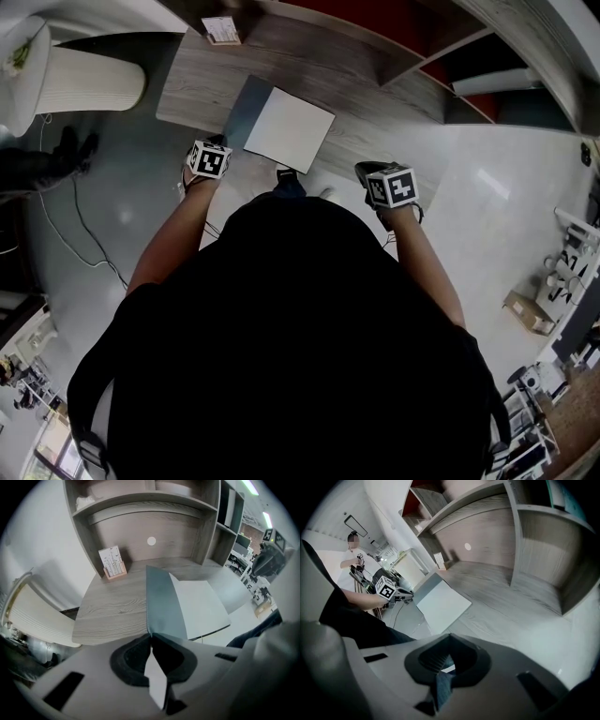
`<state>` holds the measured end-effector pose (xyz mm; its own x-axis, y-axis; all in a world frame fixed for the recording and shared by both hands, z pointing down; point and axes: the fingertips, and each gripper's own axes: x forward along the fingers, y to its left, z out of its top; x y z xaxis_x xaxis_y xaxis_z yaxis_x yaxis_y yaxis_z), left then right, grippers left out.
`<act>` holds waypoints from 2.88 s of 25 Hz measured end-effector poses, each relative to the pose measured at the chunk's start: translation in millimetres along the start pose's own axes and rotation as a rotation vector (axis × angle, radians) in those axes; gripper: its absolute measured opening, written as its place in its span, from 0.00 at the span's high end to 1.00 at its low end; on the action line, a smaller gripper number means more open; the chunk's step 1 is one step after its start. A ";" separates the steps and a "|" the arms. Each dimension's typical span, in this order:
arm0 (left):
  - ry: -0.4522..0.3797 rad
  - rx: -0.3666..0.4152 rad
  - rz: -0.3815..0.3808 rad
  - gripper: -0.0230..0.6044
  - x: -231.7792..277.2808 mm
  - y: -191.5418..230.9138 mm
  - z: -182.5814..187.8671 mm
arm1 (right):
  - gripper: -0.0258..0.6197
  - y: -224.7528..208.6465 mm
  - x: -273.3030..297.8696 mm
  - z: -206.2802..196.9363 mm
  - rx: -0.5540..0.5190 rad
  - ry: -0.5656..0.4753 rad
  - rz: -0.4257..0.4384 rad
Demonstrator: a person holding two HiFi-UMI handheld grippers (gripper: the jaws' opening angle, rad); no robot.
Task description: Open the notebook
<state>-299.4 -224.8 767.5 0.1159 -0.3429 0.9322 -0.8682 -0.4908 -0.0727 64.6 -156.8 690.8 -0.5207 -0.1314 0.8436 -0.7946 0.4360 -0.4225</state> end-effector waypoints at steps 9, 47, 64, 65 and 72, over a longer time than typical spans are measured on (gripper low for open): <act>0.025 -0.006 0.004 0.93 7.2 7.3 -4.1 | 0.96 0.1 2.2 10.7 -0.016 0.006 0.009; -0.057 -0.067 0.041 0.91 -31.1 -2.3 -13.8 | 0.96 8.8 -28.1 3.2 -0.097 -0.032 -0.020; -0.159 -0.141 0.009 0.91 -64.0 -40.2 2.1 | 0.96 9.1 -65.1 22.6 -0.151 -0.166 -0.106; -0.168 -0.145 0.003 0.91 -65.8 -43.9 4.5 | 0.96 7.9 -68.0 22.1 -0.150 -0.171 -0.110; -0.197 -0.161 -0.020 0.91 -73.5 -68.1 5.7 | 0.96 7.7 -78.1 11.1 -0.156 -0.180 -0.120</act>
<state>-246.0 -170.7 701.9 0.2125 -0.4917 0.8444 -0.9285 -0.3710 0.0176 95.7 -153.0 618.0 -0.4841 -0.3403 0.8061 -0.8035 0.5378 -0.2555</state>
